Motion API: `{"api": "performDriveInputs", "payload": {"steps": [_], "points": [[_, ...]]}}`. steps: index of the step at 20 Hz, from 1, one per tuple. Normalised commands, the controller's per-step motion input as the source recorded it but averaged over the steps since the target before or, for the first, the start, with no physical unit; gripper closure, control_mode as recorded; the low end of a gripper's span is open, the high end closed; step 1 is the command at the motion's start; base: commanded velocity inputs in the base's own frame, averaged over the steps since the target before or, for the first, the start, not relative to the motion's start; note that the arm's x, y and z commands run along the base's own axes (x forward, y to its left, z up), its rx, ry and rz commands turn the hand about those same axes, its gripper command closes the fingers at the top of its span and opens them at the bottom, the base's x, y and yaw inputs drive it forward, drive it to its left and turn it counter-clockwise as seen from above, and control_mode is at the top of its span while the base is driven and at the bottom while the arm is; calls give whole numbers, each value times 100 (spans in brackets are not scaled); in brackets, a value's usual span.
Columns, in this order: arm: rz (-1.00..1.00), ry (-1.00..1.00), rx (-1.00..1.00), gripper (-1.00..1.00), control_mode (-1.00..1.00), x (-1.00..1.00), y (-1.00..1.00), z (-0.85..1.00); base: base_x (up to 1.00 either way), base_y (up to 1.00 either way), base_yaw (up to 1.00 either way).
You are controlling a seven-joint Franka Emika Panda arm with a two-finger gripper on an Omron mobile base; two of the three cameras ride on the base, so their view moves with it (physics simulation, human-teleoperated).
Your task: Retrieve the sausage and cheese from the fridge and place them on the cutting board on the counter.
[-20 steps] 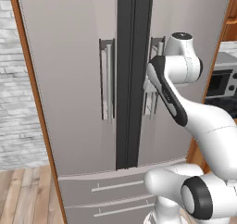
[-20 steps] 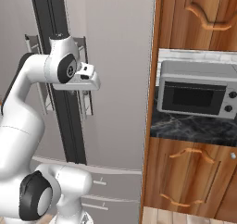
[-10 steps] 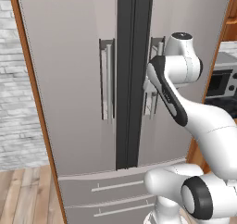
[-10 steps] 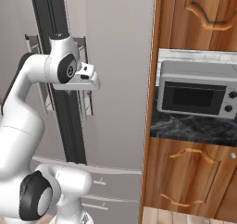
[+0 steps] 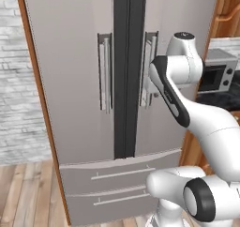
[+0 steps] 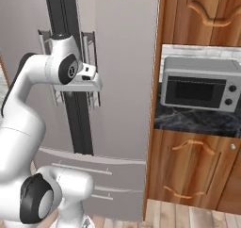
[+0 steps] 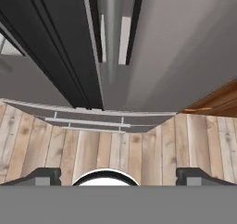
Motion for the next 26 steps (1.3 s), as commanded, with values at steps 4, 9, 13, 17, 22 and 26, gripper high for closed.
{"api": "performDriveInputs", "payload": {"steps": [4, 9, 13, 17, 22, 26], "points": [[0, 0, 0, -100, 100, 0, 0, 0, -49, 6, 0], [0, 0, 0, -100, 100, 0, 0, 0, -27, 47, 0], [0, 0, 0, -100, 100, 0, 0, 0, -12, 36, 0], [0, 0, 0, -100, 100, 0, 0, 0, 3, 17, 0], [0, 0, 0, -100, 100, 0, 0, 0, -3, 0, 0], [0, 0, 0, -100, 100, 0, 0, 0, 0, 0, 0]]}}
